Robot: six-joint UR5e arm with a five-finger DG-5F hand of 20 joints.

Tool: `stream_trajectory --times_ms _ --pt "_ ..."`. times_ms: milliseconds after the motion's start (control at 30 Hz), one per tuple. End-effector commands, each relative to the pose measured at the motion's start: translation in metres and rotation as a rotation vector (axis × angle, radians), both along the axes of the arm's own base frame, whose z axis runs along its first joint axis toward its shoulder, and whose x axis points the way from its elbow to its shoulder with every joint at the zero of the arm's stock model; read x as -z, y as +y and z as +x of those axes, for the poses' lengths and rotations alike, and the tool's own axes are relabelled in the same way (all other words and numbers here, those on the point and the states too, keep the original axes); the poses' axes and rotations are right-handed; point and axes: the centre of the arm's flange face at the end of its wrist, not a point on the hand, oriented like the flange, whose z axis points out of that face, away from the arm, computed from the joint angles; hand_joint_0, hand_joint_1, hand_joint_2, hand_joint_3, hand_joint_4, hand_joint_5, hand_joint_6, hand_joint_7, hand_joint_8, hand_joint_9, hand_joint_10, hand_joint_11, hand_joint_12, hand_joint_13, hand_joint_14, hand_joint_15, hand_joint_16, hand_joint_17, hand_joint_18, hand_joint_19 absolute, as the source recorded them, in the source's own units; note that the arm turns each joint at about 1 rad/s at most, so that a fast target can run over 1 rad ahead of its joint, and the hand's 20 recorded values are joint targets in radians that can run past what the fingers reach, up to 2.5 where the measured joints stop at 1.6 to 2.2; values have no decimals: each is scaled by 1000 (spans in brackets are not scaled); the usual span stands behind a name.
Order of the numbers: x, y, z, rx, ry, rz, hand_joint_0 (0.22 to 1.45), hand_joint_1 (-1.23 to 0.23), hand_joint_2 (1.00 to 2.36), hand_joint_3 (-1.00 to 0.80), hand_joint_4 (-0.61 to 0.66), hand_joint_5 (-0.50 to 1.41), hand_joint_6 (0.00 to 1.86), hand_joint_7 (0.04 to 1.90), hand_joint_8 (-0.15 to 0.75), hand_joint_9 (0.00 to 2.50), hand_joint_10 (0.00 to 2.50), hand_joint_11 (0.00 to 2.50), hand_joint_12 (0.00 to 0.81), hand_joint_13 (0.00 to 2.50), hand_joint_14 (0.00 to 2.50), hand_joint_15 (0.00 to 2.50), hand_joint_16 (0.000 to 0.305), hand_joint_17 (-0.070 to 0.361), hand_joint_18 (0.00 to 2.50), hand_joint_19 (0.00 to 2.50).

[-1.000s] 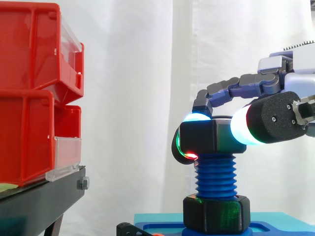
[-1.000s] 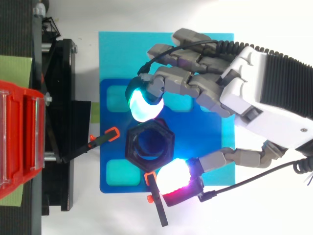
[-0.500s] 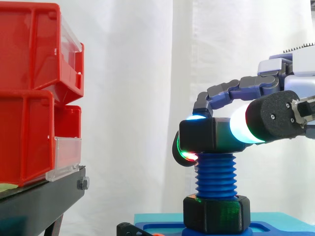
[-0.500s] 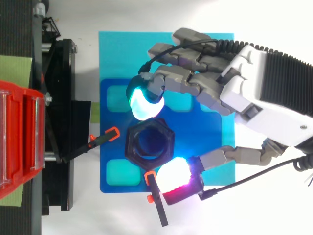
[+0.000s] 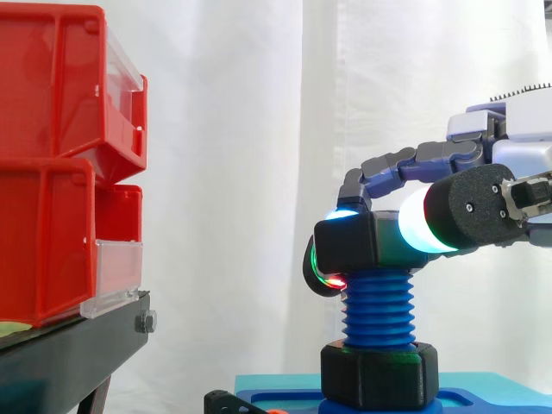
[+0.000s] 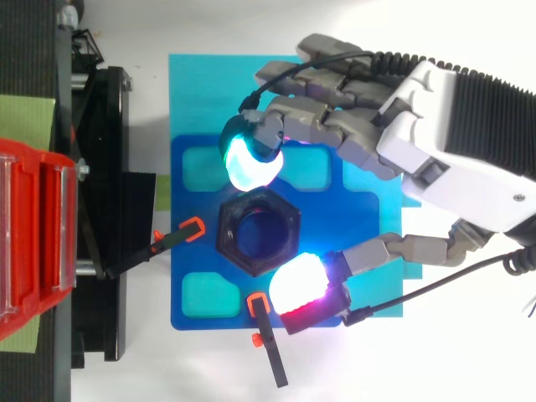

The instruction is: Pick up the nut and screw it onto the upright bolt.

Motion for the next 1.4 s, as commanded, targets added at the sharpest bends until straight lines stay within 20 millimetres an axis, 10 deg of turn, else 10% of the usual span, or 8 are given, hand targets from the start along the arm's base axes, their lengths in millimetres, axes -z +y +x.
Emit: stream_trajectory --times_ms 0,1367 --pt "0 0 0 0 -1 1 529 -747 1000 -500 171 -131 521 1308 275 710 10 303 309 498 0 27 33 74 253 0" --pt "1 2 1 -47 -14 -10 539 -779 1000 -500 165 -129 507 1326 270 705 10 296 305 482 0 21 33 74 244 0"
